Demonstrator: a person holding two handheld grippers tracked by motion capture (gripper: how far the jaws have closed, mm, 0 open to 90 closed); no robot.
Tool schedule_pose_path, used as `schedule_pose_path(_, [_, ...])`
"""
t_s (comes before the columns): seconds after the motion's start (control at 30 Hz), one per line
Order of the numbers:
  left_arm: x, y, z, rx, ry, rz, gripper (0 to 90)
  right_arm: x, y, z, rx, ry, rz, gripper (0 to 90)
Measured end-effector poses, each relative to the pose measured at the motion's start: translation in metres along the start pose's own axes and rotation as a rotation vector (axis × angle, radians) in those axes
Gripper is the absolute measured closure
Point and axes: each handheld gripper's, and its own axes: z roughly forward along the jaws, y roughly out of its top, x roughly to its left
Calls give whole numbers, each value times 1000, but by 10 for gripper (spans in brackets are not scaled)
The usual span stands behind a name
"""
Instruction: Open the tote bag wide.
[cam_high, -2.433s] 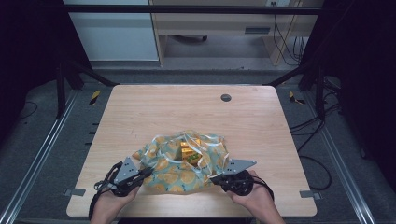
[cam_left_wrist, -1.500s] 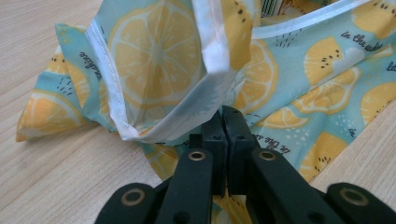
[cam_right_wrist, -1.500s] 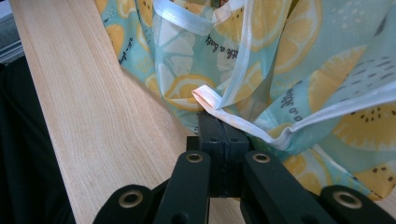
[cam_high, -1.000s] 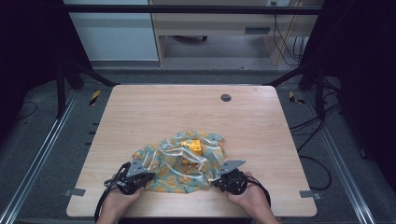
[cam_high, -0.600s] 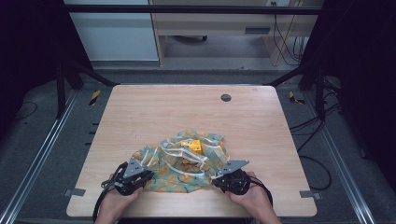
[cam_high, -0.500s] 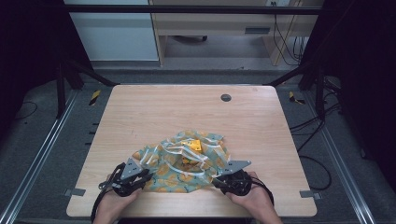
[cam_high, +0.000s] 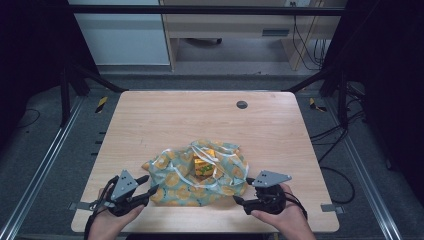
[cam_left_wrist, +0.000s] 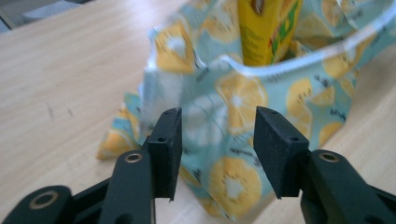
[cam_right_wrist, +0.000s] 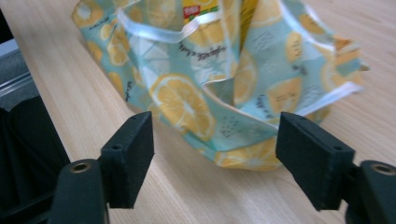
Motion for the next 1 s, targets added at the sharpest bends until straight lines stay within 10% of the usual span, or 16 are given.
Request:
schedule_pose_path(0.2, [18,29,16,7,11,-19,387,-11,10,-3,-9,-24,3,246])
schedule_pose_path(0.57, [30,55,77,170,-56,-11,254,-30,30,0,-21,-68,24,231])
schedule_pose_path(1.0, [21,40,64,100,-74,8,875,-62,52,22,-17,-100,47,262])
